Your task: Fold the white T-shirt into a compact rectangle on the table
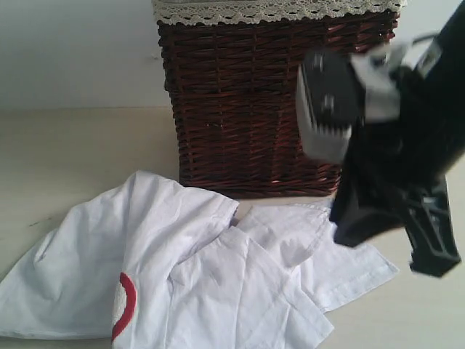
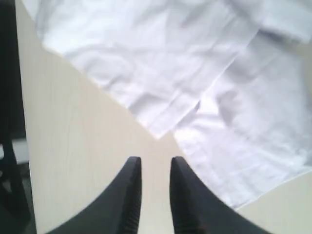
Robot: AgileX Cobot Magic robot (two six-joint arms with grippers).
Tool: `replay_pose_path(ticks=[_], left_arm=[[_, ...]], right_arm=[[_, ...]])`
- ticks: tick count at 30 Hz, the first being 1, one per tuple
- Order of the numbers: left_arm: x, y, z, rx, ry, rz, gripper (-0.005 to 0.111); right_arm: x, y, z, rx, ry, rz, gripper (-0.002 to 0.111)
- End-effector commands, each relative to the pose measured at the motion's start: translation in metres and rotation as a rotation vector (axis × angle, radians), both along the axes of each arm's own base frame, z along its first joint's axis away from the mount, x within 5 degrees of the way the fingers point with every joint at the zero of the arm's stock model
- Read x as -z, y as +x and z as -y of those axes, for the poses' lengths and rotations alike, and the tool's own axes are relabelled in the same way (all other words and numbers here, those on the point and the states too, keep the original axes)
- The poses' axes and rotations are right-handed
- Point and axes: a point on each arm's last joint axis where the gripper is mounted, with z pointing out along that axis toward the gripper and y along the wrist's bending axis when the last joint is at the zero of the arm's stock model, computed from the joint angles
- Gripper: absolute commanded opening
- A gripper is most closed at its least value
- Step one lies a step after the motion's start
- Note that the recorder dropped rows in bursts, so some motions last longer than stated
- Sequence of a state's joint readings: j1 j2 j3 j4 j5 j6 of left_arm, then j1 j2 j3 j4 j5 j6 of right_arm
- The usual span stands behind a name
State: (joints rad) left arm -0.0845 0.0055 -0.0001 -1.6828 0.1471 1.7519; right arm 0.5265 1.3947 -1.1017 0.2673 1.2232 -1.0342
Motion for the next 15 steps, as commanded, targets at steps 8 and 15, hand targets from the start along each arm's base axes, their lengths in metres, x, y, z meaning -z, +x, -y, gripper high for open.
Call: replay_pose_path(ticks=[8, 15], left_arm=[[0.000, -0.001, 0.001, 0.008, -0.002, 0.005, 0.000], [0.000, -0.001, 0.001, 0.008, -0.002, 0.005, 0.000]], right_arm=[[0.135, 0.058, 0.009, 0.080, -0.287, -0.095, 0.000], [0.158, 0.074, 0.005, 0.093, -0.251, -0.022, 0.000]])
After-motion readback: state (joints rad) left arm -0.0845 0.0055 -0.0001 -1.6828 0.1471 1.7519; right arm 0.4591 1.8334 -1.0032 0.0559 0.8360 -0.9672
